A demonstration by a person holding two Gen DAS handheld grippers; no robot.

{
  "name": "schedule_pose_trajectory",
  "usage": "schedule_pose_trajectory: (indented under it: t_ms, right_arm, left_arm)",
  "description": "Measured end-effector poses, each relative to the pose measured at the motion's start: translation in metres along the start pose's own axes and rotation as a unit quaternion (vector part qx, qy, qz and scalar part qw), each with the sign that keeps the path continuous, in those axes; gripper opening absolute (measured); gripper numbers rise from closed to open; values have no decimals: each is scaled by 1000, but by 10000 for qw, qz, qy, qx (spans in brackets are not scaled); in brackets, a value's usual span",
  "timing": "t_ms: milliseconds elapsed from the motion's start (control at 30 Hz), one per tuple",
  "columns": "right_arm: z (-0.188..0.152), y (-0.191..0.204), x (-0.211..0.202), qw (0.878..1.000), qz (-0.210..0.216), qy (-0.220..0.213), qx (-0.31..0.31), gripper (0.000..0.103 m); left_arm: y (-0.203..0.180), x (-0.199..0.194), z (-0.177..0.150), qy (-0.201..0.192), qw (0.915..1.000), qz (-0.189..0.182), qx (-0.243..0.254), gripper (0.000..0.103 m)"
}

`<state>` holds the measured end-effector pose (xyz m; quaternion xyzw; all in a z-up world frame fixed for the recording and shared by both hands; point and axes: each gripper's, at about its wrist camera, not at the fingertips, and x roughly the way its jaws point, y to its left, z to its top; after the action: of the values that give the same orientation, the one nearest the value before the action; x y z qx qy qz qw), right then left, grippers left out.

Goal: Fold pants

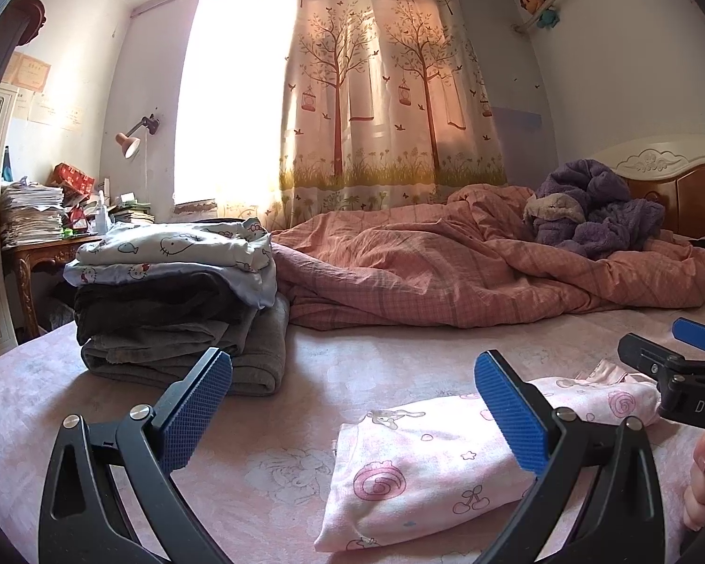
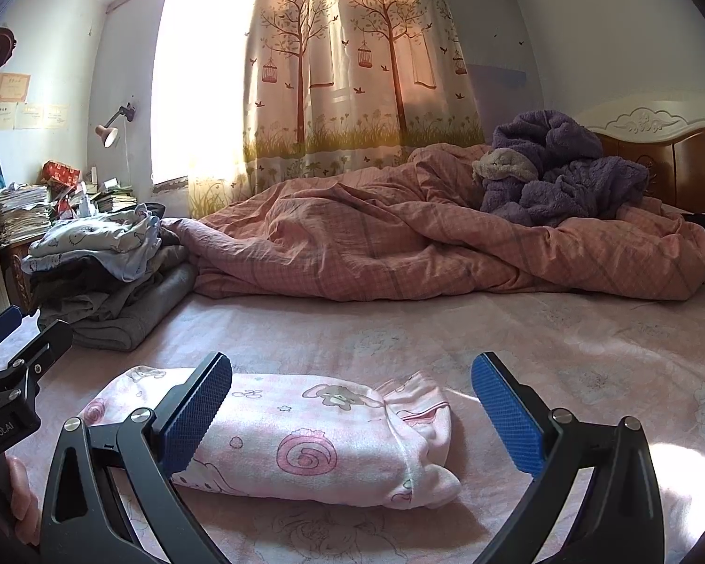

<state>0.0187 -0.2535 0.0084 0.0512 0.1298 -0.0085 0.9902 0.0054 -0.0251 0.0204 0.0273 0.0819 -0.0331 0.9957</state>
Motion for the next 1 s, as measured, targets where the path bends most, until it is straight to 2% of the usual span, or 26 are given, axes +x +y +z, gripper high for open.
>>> schedule_pose_trajectory:
  t_ms: [300, 1000]
  right_arm:
    - [6, 2, -8, 9997, -159, -129, -113, 102]
    - [3, 2, -4, 9999, -159, -15, -63, 102]
  left_arm:
    - [4, -1, 0, -16, 9999, 79, -118, 103]
    - [6, 1, 0, 61, 9998, 113, -158, 103]
